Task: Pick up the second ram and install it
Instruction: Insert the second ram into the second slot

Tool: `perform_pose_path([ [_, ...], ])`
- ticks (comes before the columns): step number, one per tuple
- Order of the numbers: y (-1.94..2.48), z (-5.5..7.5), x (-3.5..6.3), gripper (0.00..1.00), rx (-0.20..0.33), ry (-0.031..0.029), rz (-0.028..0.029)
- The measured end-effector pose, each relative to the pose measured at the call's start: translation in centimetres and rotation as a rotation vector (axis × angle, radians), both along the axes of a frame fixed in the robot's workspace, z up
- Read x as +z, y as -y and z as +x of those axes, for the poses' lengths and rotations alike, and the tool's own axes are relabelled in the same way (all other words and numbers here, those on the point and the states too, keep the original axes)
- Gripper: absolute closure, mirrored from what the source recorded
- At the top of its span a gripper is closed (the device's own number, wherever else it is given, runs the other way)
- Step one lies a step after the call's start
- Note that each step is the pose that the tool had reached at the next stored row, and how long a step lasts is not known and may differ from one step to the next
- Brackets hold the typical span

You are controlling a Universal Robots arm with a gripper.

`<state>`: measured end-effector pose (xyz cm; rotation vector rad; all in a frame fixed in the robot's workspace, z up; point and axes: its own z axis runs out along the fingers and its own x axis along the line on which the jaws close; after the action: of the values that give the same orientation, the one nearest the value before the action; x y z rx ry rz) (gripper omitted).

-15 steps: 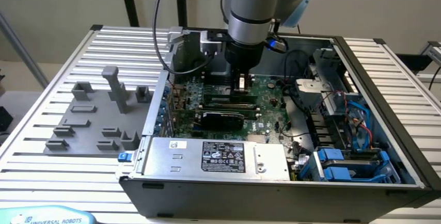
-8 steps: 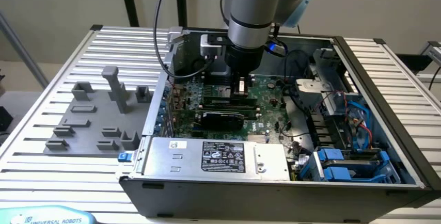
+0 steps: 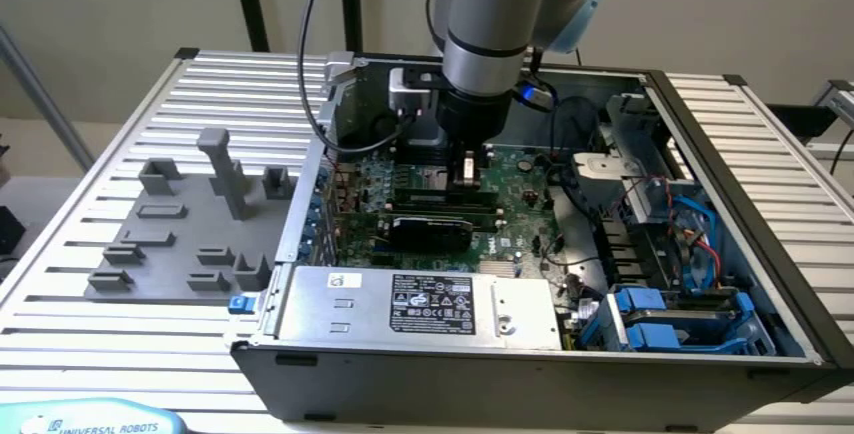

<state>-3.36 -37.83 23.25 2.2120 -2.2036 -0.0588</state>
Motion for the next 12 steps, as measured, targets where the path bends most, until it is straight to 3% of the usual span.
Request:
perform_pose_path([
  [12,0.16,0.08,-0.28,0.86,-0.001,-0.0045,-0.0001],
])
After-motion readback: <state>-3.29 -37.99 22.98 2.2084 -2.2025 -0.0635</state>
